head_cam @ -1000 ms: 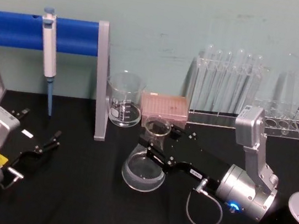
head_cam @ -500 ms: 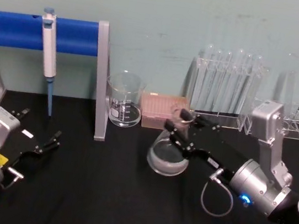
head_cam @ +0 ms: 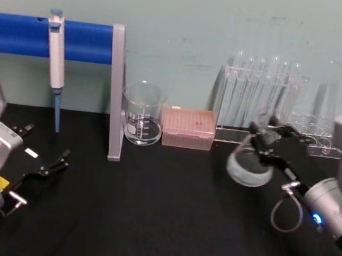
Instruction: Grasp the erlenmeyer flask with one hand, shake it three times, then place it back.
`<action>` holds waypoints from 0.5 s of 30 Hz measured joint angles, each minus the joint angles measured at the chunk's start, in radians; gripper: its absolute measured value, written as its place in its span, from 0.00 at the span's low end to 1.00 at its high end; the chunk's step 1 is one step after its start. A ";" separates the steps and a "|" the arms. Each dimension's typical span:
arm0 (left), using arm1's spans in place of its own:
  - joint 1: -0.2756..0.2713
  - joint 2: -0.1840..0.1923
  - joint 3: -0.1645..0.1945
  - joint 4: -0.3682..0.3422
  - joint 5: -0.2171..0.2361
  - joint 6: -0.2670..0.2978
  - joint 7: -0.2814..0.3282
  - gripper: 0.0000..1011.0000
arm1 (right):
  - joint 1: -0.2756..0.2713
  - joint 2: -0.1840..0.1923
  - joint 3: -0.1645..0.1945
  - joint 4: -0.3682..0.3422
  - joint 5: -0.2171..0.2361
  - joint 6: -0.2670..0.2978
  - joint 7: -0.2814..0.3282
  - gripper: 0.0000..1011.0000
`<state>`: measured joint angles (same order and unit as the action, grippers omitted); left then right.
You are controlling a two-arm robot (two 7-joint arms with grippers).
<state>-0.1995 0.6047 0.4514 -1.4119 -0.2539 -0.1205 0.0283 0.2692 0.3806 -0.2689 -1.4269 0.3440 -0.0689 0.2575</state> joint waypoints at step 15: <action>0.000 0.000 0.000 0.000 0.000 0.000 0.000 0.99 | -0.034 -0.009 0.093 0.001 -0.039 0.019 -0.079 0.45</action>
<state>-0.1995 0.6047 0.4514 -1.4119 -0.2539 -0.1205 0.0282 0.2348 0.3719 -0.1758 -1.4257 0.3054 -0.0499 0.1784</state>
